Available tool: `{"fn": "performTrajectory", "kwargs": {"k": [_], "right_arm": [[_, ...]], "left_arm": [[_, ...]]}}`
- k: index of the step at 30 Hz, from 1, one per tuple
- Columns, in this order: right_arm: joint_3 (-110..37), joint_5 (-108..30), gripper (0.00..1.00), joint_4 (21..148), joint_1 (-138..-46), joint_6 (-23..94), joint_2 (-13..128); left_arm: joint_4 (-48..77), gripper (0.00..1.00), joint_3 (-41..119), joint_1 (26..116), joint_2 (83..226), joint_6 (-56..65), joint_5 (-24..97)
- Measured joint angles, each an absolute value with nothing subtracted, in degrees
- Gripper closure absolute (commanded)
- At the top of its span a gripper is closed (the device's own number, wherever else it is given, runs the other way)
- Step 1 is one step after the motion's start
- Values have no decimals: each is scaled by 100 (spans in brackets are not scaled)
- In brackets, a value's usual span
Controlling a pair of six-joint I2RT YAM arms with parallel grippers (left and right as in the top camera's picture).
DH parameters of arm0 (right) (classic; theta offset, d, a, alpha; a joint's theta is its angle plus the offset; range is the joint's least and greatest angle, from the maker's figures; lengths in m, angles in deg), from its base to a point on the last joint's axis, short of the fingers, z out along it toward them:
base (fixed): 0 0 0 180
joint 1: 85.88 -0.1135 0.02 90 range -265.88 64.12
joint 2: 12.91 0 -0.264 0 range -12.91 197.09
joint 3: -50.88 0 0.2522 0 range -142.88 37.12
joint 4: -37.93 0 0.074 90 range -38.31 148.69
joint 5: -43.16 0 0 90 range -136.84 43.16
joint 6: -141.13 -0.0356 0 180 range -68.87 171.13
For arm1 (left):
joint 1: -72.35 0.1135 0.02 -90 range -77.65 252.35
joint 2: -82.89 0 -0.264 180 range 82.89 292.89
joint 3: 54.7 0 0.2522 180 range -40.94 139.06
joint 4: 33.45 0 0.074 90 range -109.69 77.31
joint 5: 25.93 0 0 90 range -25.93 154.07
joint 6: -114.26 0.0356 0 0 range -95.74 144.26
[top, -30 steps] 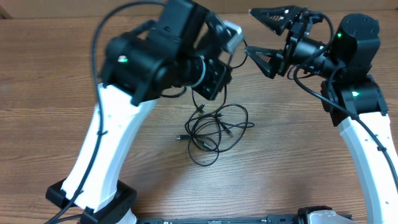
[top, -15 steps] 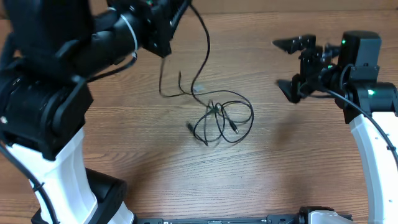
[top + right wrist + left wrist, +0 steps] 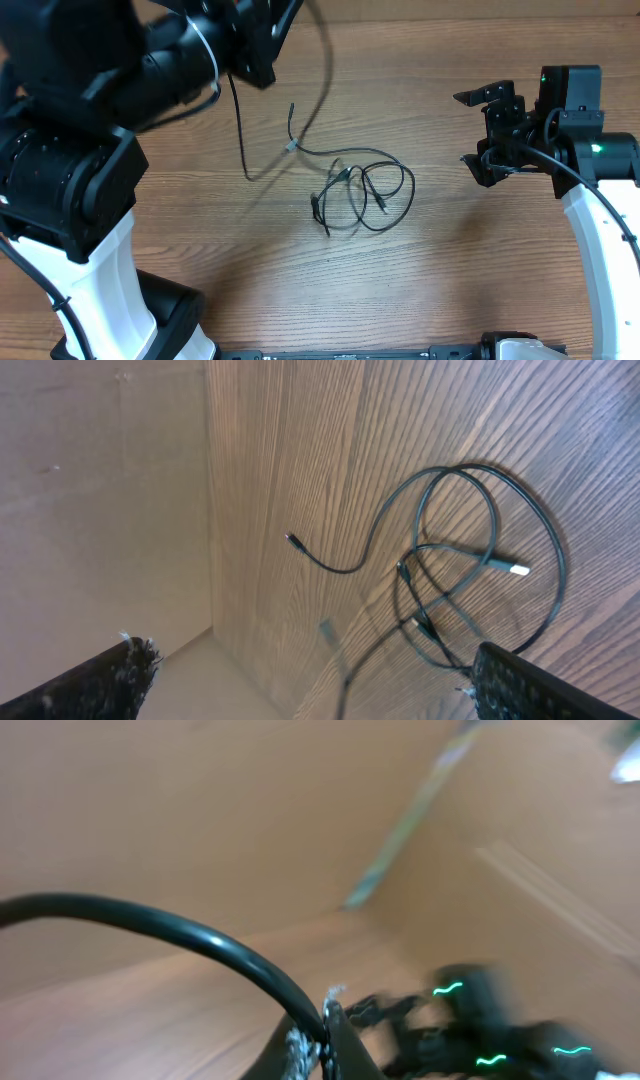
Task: Untangle cables
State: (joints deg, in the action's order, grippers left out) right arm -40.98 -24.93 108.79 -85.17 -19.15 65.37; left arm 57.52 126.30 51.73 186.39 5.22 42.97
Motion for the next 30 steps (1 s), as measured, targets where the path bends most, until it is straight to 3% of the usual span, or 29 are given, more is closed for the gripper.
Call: {"fn": "performTrajectory", "kwargs": {"k": [5,12,22,30], "right_arm": [[-4098,-2526,0,10877,-8517,-1915,6537],[-4098,-2535,0,10879,-8517,-1913,6537],[-4098,-2543,0,10877,-8517,-1913,6537],[-4098,-2543,0,10879,-8517,-1917,6537]], "left_arm": [[6652,96,12630,5181,18825,1046,6019],[5964,96,12588,5382,19026,1077,7425],[6587,96,12151,5398,19216,1094,7980],[4851,96,11992,5413,19413,1103,6750]]}}
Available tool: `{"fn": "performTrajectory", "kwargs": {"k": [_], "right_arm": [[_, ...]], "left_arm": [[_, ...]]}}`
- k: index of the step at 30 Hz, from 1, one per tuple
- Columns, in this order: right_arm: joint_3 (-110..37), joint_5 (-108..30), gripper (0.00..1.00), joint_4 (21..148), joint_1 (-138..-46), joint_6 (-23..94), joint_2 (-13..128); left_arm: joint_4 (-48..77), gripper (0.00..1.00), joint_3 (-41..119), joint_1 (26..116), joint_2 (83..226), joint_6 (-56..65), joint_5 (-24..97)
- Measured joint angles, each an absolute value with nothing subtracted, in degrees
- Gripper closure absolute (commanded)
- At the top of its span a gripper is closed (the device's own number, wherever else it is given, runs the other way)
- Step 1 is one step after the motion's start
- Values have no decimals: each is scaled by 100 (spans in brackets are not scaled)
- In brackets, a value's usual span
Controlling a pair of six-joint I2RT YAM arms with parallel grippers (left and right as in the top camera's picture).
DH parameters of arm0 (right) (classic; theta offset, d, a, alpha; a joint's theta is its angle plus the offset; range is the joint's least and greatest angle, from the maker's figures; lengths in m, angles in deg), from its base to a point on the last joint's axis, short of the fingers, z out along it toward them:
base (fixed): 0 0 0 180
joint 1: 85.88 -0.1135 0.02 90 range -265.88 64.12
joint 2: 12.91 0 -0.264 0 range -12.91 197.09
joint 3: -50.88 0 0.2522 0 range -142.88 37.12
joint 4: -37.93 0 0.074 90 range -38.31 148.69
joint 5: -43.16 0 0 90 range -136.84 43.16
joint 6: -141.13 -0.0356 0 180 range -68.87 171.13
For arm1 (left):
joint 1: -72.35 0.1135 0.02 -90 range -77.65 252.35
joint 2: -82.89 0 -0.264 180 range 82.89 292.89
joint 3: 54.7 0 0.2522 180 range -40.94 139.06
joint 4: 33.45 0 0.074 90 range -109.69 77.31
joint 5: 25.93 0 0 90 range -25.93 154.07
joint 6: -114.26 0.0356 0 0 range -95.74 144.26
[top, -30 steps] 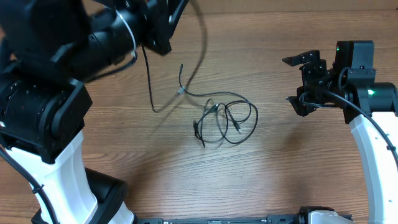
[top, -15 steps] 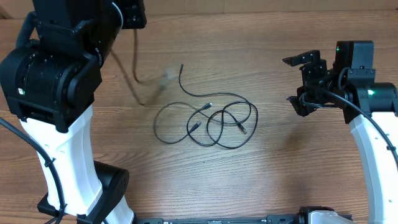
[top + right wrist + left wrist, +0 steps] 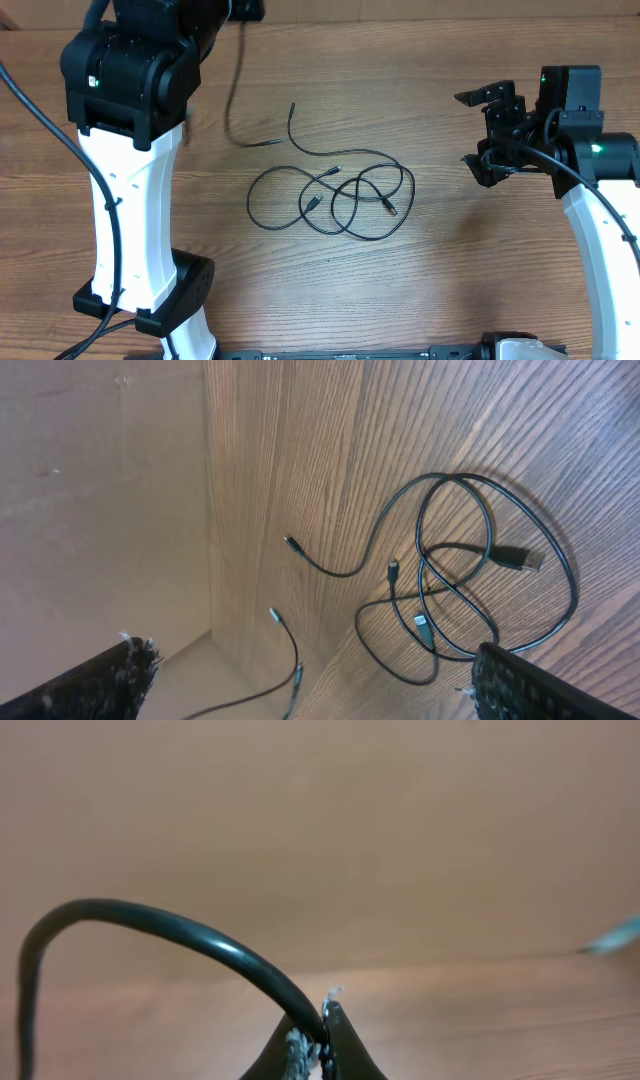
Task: Untangle cables
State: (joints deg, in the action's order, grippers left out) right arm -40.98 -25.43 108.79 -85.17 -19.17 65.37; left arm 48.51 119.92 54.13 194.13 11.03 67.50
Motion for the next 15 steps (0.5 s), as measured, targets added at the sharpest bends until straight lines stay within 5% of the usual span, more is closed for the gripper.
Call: {"fn": "performTrajectory", "kwargs": {"k": [15], "right_arm": [[-4098,-2546,0,10881,-8517,-1913,6537]], "left_arm": [[2447,96,12024,5771,19839,963,5440]]}}
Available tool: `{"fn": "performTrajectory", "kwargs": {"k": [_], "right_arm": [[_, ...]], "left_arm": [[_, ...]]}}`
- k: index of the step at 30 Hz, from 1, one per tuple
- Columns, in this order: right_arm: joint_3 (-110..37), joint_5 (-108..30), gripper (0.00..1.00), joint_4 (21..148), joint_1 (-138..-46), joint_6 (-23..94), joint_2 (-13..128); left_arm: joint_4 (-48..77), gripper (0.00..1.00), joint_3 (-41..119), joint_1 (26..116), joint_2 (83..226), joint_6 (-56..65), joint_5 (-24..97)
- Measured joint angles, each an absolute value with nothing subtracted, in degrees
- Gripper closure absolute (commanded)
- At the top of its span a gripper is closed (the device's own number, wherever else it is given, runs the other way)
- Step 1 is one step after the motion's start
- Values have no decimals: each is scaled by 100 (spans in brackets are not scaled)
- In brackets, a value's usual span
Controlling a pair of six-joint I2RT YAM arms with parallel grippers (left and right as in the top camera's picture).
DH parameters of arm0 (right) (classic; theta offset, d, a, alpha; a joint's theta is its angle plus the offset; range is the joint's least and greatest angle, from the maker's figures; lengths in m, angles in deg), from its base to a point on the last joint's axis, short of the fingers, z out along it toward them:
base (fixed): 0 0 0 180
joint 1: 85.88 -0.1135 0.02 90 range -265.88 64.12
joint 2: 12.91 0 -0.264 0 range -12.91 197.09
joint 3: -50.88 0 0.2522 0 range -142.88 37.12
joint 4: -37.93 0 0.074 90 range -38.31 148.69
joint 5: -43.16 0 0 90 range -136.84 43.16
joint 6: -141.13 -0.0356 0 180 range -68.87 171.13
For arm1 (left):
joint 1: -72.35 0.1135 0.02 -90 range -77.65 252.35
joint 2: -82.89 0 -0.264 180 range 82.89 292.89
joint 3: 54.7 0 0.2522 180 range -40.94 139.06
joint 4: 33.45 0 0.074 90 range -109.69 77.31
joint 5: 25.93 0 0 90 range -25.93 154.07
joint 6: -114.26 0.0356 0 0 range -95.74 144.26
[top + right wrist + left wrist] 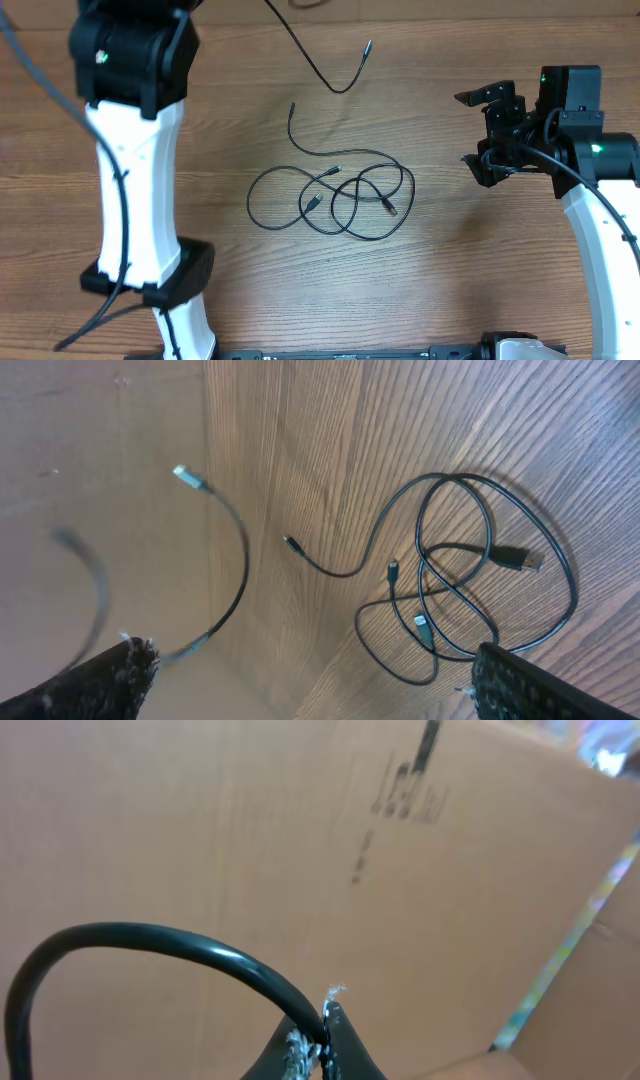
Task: Untangle cables
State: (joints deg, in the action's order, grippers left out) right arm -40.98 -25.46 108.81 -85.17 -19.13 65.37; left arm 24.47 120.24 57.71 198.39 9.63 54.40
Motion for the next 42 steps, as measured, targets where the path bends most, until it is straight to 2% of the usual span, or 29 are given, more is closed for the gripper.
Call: {"fn": "performTrajectory", "kwargs": {"k": [12,27,28,31,32,33,36,38,40,42], "right_arm": [[-4098,-2546,0,10879,-8517,-1915,6537],[-4098,-2546,0,10881,-8517,-1911,6537],[-4098,-2546,0,10879,-8517,-1911,6537],[-4098,-2546,0,10879,-8517,-1913,6537],[-4098,-2543,0,10877,-8517,-1913,6537],[-4098,-2546,0,10879,-8517,-1911,6537],[-4098,-2543,0,10879,-8517,-1913,6537],[-4098,-2546,0,10879,-8517,-1913,6537],[-4098,-2546,0,10879,-8517,-1915,6537],[-4098,-2543,0,10881,-8517,-1913,6537]], "left_arm": [[3118,96,12011,6685,21118,812,5593],[2322,96,12007,9448,21870,1223,5554],[2287,87,12007,9544,21879,1291,5545],[2272,25,12007,9771,21879,1496,5506],[2320,9,12007,9822,21883,1534,5475],[2357,0,12007,9837,21887,1555,5460],[2659,0,12007,9909,22008,1595,5191],[2888,7,12009,9907,22174,1595,5008],[3133,9,12007,9894,22344,1628,4879],[3363,19,12000,9856,22545,1636,4787]]}}
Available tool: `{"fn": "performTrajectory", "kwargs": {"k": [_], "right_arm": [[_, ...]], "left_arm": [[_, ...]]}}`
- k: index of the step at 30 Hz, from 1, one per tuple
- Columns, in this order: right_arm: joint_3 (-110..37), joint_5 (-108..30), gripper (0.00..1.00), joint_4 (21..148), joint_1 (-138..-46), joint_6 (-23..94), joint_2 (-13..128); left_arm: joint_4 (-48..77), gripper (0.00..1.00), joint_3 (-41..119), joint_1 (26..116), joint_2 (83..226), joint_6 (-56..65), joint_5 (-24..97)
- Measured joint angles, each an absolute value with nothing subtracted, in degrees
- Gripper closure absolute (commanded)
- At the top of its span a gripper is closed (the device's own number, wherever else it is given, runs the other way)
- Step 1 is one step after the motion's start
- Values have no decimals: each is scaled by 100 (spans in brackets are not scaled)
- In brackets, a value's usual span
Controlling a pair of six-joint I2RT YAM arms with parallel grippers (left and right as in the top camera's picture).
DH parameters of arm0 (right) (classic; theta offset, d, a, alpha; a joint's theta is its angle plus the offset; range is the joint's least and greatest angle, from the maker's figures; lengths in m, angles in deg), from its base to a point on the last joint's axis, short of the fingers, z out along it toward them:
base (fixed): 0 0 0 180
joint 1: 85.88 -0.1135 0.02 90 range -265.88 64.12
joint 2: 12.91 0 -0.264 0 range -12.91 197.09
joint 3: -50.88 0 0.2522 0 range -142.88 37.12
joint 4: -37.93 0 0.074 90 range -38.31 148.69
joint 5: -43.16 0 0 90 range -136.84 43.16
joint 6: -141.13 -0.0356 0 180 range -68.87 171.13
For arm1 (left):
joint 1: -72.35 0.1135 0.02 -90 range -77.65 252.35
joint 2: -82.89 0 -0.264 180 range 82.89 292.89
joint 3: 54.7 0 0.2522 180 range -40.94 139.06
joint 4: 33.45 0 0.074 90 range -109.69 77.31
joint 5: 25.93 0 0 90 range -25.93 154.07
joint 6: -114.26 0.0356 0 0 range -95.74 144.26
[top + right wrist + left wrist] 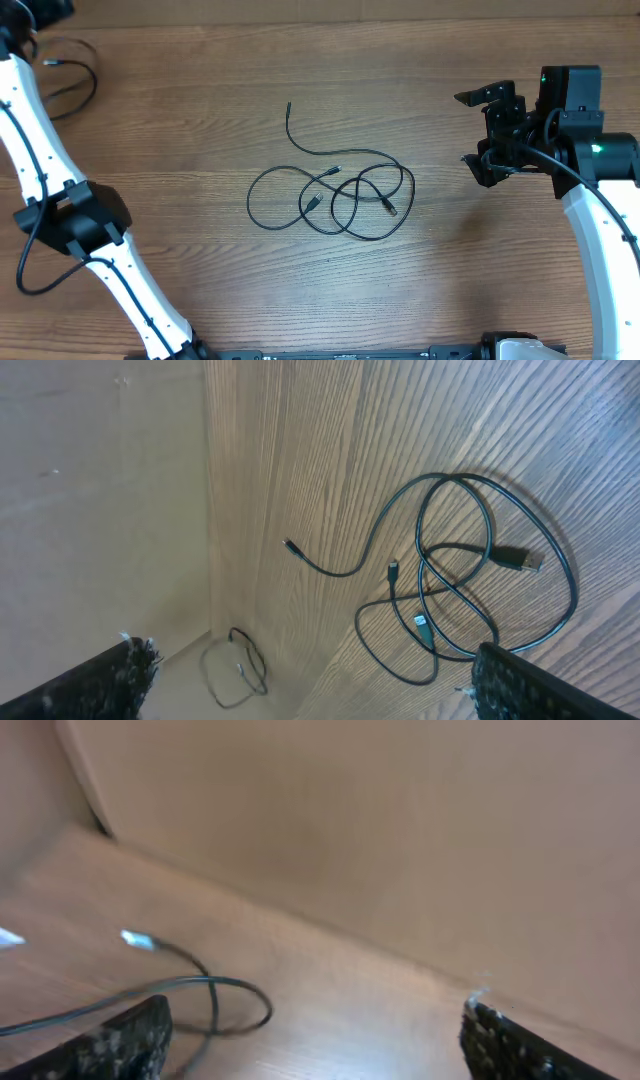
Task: Untangle cables
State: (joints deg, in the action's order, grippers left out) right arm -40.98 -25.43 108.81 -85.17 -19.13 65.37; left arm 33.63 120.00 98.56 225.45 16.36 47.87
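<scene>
A tangle of thin black cables [345,186] lies in the middle of the wooden table [480,260], one free end curling toward the back. It also shows in the right wrist view as the tangle [470,570]. One separate black cable [92,82] lies looped at the back left corner; it is the cable [180,983] with a silver plug in the left wrist view. My left gripper [315,1045] is open just beside that loop, holding nothing. My right gripper [490,130] hangs open at the right, well away from the tangle.
A cardboard wall [350,830] stands close behind the back left corner. The left arm's white links [40,160] run down the table's left side. The right arm [600,220] occupies the right edge.
My left gripper was shut on a black cable held up at the back. Now it is open at the far back left, and that cable lies on the table. The right arm is unmoved.
At first my left gripper was shut on a cable that still ran into the tangle. A second later that cable hung clear of the tangle at the back left. Then it was in the air over the back edge, and now it lies alone in the corner.
</scene>
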Motion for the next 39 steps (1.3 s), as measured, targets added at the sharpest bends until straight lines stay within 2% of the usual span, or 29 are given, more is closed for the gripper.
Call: {"fn": "performTrajectory", "kwargs": {"k": [2,7,9,11,12,13,18,24,39], "right_arm": [[-4098,-2546,0,10879,-8517,-1915,6537],[-4098,-2546,0,10881,-8517,-1913,6537],[-4098,-2546,0,10879,-8517,-1913,6537],[-4098,-2546,0,10879,-8517,-1915,6537],[-4098,-2546,0,10879,-8517,-1913,6537],[-4098,-2543,0,10879,-8517,-1911,6537],[-4098,-2546,0,10879,-8517,-1913,6537],[-4098,-2546,0,10877,-8517,-1915,6537],[-4098,-2546,0,10879,-8517,-1913,6537]], "left_arm": [[3524,27,11994,9822,22679,1665,4726],[3662,26,11902,9703,22729,1697,4653],[3684,20,11871,9640,22729,1702,4640],[3695,20,11793,9583,22729,1719,4673],[3697,12,11756,9555,22729,1724,4734],[3706,7,11721,9544,22729,1748,4896],[3837,0,11679,9452,22729,1741,6072],[3837,0,11679,9537,22749,1721,6695],[3050,0,11620,9605,24115,1842,6369]]}}
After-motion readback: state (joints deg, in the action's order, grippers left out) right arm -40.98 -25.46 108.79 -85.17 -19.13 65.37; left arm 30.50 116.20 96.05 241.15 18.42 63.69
